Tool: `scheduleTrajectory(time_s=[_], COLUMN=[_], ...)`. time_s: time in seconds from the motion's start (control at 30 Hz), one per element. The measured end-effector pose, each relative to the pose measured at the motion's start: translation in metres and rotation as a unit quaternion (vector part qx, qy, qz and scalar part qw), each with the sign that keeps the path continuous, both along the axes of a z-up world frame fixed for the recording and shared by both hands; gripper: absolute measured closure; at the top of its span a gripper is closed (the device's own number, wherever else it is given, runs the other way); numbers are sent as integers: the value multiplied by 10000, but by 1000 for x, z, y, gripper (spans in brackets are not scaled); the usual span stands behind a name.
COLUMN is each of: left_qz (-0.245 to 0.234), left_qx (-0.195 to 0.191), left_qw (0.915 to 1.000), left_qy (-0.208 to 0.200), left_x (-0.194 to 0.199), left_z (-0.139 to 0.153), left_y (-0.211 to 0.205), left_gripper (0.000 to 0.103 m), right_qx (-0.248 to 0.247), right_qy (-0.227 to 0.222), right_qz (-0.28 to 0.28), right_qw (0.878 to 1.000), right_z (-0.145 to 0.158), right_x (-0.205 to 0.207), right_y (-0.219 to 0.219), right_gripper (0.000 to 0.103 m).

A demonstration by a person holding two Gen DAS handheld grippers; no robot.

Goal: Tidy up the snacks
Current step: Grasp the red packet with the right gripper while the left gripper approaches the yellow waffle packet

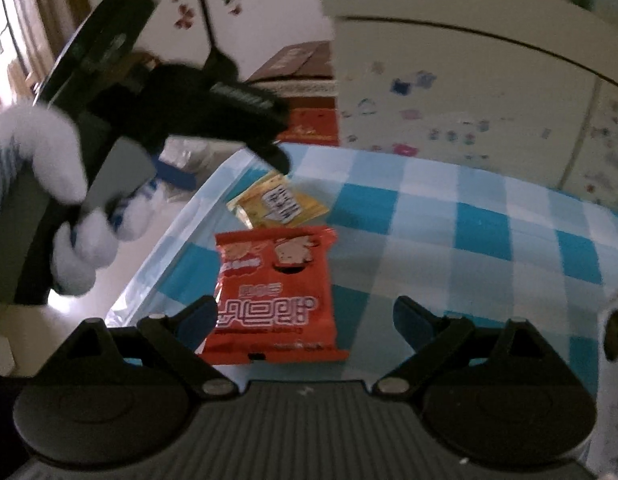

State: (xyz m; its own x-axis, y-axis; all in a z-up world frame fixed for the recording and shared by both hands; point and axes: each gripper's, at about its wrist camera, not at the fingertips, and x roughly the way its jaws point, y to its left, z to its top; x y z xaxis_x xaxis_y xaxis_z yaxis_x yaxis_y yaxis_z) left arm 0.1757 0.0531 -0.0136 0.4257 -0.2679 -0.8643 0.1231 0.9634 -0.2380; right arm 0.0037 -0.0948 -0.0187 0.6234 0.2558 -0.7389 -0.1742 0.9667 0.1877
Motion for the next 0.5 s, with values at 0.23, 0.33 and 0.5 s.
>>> scheduleTrajectory(time_s=[0.23,0.33,0.5], left_qz=[-49,-65,-174], left_qx=[168,253,313], left_qw=[9997,9995,9991], left_qy=[153,151,218], left_x=[11,14,14], left_z=[-9,-13,-21], left_y=[-7,-9,-15], left_gripper=[1,1,1], right_qx=[-261,-338,-143], right_qy=[-72,-48,145], right_qz=[382,306,125], right_qw=[9989,9989,9997], right_z=[-12,-19,-27], right_x=[12,17,20], right_y=[22,25,19], right_gripper=[5,5,16])
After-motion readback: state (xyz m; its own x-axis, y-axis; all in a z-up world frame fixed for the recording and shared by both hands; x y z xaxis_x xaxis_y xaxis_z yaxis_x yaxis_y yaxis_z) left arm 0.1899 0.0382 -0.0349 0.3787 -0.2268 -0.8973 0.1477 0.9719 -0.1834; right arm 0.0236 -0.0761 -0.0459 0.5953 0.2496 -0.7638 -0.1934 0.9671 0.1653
